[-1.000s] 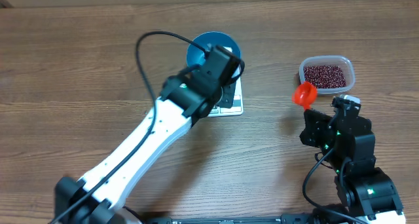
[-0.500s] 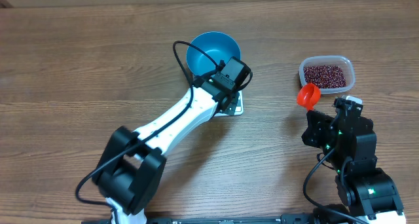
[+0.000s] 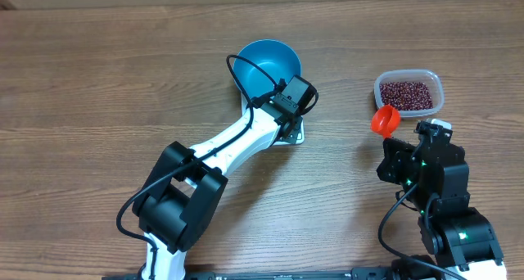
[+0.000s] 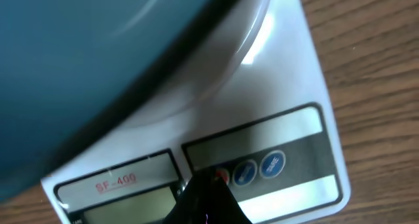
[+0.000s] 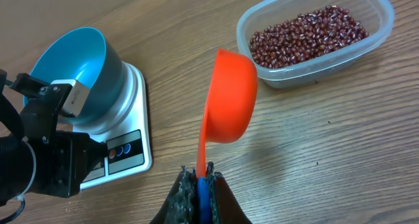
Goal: Scoop item into bowl and weigh 150g on scale
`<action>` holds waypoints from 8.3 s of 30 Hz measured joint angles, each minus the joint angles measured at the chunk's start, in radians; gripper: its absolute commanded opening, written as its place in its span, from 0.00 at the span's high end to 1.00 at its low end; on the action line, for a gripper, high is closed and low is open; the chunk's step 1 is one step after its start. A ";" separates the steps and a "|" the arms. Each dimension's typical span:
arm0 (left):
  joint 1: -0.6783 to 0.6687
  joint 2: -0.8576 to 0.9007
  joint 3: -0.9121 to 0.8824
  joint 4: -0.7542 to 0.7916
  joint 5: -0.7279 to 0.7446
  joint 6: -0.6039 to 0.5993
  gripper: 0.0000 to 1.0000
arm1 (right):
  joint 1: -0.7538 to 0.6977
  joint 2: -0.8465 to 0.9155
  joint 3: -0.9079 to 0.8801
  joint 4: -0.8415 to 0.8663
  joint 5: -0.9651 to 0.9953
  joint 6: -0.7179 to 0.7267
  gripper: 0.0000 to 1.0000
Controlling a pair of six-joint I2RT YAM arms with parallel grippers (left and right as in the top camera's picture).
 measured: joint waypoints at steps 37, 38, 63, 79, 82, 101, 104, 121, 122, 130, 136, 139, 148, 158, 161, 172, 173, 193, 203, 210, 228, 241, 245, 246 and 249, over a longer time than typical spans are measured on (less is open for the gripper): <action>0.000 0.029 0.000 0.032 -0.003 0.045 0.96 | 0.000 0.002 0.000 -0.003 0.000 0.000 0.96; 0.000 0.032 0.000 0.033 -0.004 0.045 0.96 | 0.000 0.002 0.000 -0.003 0.000 -0.001 0.96; 0.000 0.032 0.001 0.009 0.001 0.045 0.96 | 0.000 0.002 0.000 -0.013 0.000 -0.001 0.96; 0.000 0.032 0.002 0.009 0.020 0.045 0.96 | 0.000 0.002 0.000 -0.013 0.000 -0.002 0.96; 0.000 0.031 0.010 -0.010 0.028 0.045 0.96 | 0.000 0.002 0.000 -0.013 0.000 -0.003 0.97; -0.019 -0.337 0.014 -0.299 0.037 0.014 0.96 | 0.000 0.002 0.000 -0.023 0.000 -0.003 0.96; -0.019 -0.396 0.014 -0.332 0.031 0.015 0.96 | 0.000 0.002 0.000 -0.023 0.000 -0.003 0.96; 0.118 -0.616 -0.172 -0.263 0.051 0.053 0.00 | 0.000 0.002 0.000 -0.021 -0.003 -0.003 0.96; 0.118 -0.616 -0.174 -0.263 0.055 0.060 0.00 | 0.000 0.002 0.000 -0.022 -0.005 -0.003 0.96; 0.118 -0.616 -0.174 -0.263 0.082 0.096 0.00 | 0.000 0.002 0.000 -0.023 -0.010 -0.003 0.96; 0.118 -0.616 -0.174 -0.264 0.082 0.097 0.00 | 0.000 0.002 0.000 -0.030 -0.040 -0.003 0.97; 0.118 -0.616 -0.174 -0.264 0.082 0.097 0.00 | 0.000 0.004 0.013 -0.061 -0.051 -0.006 0.96; 0.118 -0.616 -0.175 -0.264 0.082 0.098 0.00 | 0.000 0.040 0.253 -0.154 -0.057 -0.093 0.96; 0.118 -0.616 -0.176 -0.264 0.084 0.098 0.00 | 0.000 0.375 0.660 -0.378 0.063 -0.210 0.96; 0.118 -0.616 -0.176 -0.264 0.084 0.098 0.00 | 0.000 0.492 0.755 -0.423 0.119 -0.235 0.96; 0.118 -0.616 -0.176 -0.264 0.084 0.098 0.00 | 0.000 0.811 0.825 -0.380 0.366 -0.418 0.96; 0.118 -0.616 -0.176 -0.264 0.084 0.098 0.00 | 0.000 0.837 0.825 -0.372 0.392 -0.447 0.96; 0.118 -0.616 -0.176 -0.264 0.084 0.100 0.00 | -0.166 0.958 0.825 -0.325 0.295 -0.766 0.96; 0.118 -0.616 -0.176 -0.264 0.084 0.100 0.00 | -0.170 1.066 0.825 -0.333 0.251 -0.807 0.96; 0.118 -0.616 -0.176 -0.264 0.084 0.100 0.01 | -0.170 1.083 0.825 -0.304 0.314 -0.781 0.96; 0.118 -0.616 -0.176 -0.264 0.084 0.101 0.01 | -0.170 1.138 0.825 -0.290 0.314 -0.753 0.96; 0.118 -0.616 -0.176 -0.264 0.084 0.101 0.00 | -0.170 1.144 0.825 -0.319 0.209 -0.756 0.96; 0.118 -0.616 -0.176 -0.264 0.084 0.101 0.00 | -0.171 1.144 0.825 -0.324 0.168 -0.759 0.96; 0.118 -0.616 -0.176 -0.264 0.084 0.100 0.00 | -0.171 1.144 0.825 -0.325 0.159 -0.758 0.96; 0.118 -0.616 -0.176 -0.264 0.084 0.101 0.00 | -0.173 1.151 0.825 -0.324 0.140 -0.759 0.96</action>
